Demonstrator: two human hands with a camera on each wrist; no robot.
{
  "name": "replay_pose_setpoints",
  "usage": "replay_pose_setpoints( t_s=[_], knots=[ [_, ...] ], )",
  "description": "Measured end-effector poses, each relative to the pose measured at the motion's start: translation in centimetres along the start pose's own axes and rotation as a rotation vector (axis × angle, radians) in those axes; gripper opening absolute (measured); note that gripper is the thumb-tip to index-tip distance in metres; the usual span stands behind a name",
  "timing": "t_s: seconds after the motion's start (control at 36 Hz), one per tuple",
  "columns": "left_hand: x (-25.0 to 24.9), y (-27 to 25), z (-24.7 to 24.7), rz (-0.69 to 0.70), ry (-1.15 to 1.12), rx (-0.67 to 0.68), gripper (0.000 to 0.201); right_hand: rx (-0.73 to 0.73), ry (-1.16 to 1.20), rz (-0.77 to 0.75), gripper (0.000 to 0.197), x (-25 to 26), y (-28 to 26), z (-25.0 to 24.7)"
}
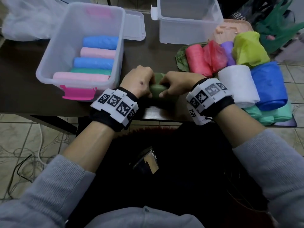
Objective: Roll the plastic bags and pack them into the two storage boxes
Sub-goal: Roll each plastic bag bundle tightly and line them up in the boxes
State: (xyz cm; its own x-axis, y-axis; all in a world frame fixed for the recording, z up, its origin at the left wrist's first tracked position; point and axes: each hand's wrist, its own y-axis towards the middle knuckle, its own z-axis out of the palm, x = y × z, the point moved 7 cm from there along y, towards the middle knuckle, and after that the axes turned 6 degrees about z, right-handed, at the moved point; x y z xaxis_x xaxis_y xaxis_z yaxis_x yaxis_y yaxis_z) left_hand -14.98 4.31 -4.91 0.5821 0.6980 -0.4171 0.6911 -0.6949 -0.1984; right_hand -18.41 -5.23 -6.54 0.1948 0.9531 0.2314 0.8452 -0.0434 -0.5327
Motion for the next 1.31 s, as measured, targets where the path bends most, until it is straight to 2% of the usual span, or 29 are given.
replay_pose_setpoints(
  t_s=[0.08, 0.14, 0.19, 0.28, 0.44, 0.56, 0.67, 0.78, 0.83, 0.92, 0.97, 1.11, 1.22, 1.31],
  knots=[
    [0.2, 0.0, 0.2, -0.023, -0.039, 0.062, 0.043, 0.089, 0.048, 0.024, 0.033, -0.3, -0.3, 0.6],
    [0.2, 0.2, 0.4, -0.034, -0.042, 0.099, 0.043, 0.066, 0.148, 0.020, 0.039, -0.3, -0.5, 0.9],
    [0.2, 0.6, 0.4, -0.039, -0.055, 0.122, 0.045, -0.062, 0.194, -0.005, 0.048, -0.1, -0.9, 0.9],
    [0.4, 1.0, 0.3, -0.046, -0.070, 0.145, 0.045, -0.333, 0.034, -0.007, 0.045, 0.8, -2.3, 0.8],
    [0.5, 1.5, 0.1, -0.027, -0.084, 0.108, 0.043, -0.461, -0.130, 0.018, 0.059, 1.8, -3.4, 2.7],
    [0.5, 1.3, -0.4, 0.001, -0.085, -0.040, 0.033, -0.425, -0.068, 0.005, 0.054, 0.9, -2.2, 2.6],
    [0.6, 0.8, 0.6, 0.035, -0.049, 0.004, 0.061, -0.335, 0.050, -0.011, 0.058, -0.1, -0.9, 1.9],
    [1.0, 0.8, 0.8, 0.072, -0.004, -0.027, 0.064, -0.244, 0.050, -0.002, 0.065, -0.6, 0.2, 1.2],
    [1.2, 0.8, 0.8, 0.071, -0.021, -0.042, 0.062, -0.203, 0.057, 0.015, 0.075, -0.6, 0.7, 0.8],
    [1.2, 0.8, 0.8, 0.066, -0.037, -0.045, 0.063, -0.119, 0.061, 0.050, 0.104, -0.6, 1.4, 1.0],
    [1.2, 0.9, 0.8, 0.069, -0.036, -0.042, 0.062, -0.095, 0.014, 0.075, 0.111, -0.4, 2.0, 1.4],
    [1.3, 1.0, 0.9, 0.064, -0.032, -0.047, 0.060, -0.106, -0.020, 0.092, 0.095, -0.3, 2.9, 1.8],
    [1.4, 1.0, 1.1, 0.071, -0.045, -0.055, 0.060, -0.145, -0.065, 0.050, 0.073, 0.2, 3.0, 1.5],
    [1.5, 1.0, 1.1, 0.068, -0.058, -0.056, 0.061, -0.175, -0.051, 0.029, 0.075, 0.1, 2.5, 1.6]
  ],
)
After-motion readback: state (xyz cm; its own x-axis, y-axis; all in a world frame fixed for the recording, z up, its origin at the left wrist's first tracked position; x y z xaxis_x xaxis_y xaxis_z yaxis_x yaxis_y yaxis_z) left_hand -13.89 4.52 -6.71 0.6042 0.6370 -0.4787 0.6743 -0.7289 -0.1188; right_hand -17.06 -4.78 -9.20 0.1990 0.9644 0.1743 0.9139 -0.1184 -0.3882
